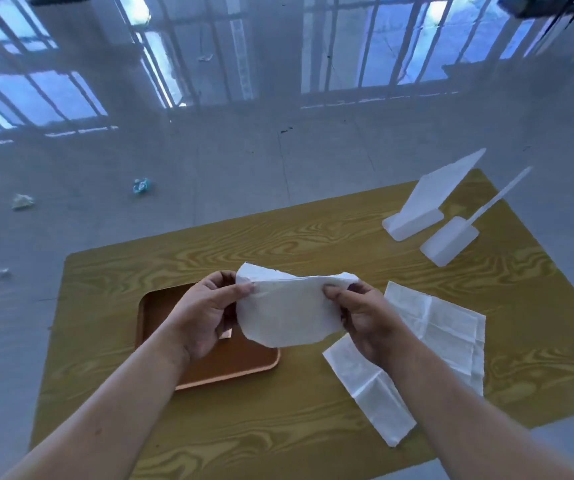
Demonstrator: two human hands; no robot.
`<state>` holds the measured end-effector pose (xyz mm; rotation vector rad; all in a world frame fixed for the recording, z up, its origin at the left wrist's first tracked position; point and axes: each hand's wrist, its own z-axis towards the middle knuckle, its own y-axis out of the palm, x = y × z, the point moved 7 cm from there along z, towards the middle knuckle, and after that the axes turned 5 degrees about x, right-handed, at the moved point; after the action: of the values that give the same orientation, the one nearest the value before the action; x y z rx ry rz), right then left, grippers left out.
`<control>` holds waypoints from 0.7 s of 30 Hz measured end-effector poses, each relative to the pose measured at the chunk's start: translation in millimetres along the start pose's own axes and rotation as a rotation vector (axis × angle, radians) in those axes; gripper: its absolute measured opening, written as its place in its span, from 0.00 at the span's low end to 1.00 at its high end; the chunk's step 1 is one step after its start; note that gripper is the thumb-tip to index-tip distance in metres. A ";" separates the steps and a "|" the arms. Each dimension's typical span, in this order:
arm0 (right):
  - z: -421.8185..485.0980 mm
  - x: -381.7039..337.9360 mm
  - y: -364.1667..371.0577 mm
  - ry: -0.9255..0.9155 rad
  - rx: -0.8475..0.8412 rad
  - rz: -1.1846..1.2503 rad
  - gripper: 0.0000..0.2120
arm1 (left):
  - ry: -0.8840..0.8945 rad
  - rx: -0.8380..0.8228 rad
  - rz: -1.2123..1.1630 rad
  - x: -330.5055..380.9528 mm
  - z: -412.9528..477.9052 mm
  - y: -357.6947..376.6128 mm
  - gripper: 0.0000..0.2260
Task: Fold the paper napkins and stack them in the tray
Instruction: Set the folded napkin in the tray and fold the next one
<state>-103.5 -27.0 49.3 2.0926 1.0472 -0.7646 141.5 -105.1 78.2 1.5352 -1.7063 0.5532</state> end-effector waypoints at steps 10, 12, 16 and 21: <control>6.2 -26.6 87.7 -0.250 -0.078 -0.422 0.41 | 0.314 0.233 0.339 41.7 -21.0 -94.0 0.28; 6.1 -28.6 98.4 -0.325 -0.097 -0.587 0.40 | 0.351 0.269 0.448 49.5 -25.9 -104.3 0.17; -1.1 -37.8 116.9 -0.550 -0.081 -0.995 0.13 | 0.419 0.370 0.703 62.1 -33.8 -117.1 0.06; -15.3 -40.5 133.0 -0.744 -0.047 -1.442 0.07 | 0.600 0.449 0.931 87.6 -41.4 -113.0 0.03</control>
<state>-9.5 -94.0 128.4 0.5304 1.9321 -1.8940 262.3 -150.8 152.2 0.5994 -1.7762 1.7607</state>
